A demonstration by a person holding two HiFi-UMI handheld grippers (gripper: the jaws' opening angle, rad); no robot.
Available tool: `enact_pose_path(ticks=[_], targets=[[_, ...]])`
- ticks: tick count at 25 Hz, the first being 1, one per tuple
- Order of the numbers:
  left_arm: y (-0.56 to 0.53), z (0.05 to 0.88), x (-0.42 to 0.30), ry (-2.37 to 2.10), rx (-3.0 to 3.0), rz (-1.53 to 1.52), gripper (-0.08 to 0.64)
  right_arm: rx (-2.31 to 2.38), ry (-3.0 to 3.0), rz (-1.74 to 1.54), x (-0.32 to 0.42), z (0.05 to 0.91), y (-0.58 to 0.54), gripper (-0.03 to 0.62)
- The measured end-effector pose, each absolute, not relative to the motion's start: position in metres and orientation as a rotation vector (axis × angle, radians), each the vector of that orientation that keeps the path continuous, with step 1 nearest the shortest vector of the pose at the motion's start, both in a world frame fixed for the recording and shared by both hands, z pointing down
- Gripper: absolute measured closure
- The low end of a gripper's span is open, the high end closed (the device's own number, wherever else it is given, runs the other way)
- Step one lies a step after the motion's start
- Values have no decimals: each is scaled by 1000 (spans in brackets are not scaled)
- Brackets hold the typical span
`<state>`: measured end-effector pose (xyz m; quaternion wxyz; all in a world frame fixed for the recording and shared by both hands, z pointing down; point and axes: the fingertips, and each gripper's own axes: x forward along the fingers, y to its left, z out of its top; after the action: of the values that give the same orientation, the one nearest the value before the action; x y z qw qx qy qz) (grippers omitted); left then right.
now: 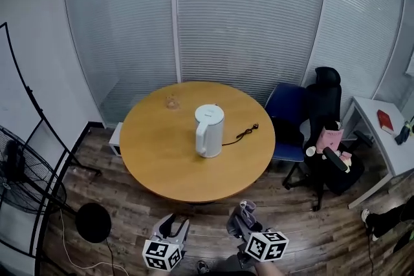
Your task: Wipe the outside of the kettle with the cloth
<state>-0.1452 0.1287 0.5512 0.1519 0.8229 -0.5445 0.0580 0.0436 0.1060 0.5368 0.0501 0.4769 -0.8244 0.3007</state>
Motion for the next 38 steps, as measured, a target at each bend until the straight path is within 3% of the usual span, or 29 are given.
enact_pose_path(ticks=[38], targets=[[-128,541,-114,-1791,2262,160,382,1126,-2678,787,26,517,-180,495]])
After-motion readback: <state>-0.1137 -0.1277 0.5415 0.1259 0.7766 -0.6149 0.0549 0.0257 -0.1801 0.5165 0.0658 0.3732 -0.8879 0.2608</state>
